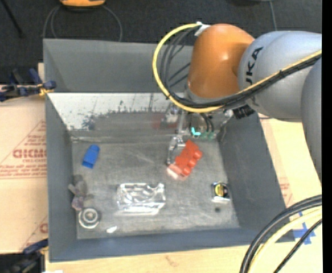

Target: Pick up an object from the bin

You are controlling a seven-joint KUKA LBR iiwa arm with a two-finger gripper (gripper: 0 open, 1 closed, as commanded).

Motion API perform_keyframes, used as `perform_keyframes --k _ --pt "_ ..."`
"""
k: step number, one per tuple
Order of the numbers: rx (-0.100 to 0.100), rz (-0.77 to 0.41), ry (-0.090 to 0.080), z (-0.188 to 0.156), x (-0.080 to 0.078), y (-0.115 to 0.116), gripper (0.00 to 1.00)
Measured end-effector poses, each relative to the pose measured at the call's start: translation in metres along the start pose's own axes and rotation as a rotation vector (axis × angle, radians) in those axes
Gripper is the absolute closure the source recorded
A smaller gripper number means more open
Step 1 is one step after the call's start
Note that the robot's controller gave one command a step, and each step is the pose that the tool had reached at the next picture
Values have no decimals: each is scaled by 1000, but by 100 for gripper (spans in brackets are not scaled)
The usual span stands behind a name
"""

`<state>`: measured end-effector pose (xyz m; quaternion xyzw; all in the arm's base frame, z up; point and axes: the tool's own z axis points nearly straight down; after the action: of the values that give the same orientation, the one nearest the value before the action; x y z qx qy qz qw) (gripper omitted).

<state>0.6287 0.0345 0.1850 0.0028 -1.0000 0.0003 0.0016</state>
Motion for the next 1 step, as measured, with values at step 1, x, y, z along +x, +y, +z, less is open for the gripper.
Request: perform_keyframes --k 1 --pt "1 -177 2 92 58 -15 0"
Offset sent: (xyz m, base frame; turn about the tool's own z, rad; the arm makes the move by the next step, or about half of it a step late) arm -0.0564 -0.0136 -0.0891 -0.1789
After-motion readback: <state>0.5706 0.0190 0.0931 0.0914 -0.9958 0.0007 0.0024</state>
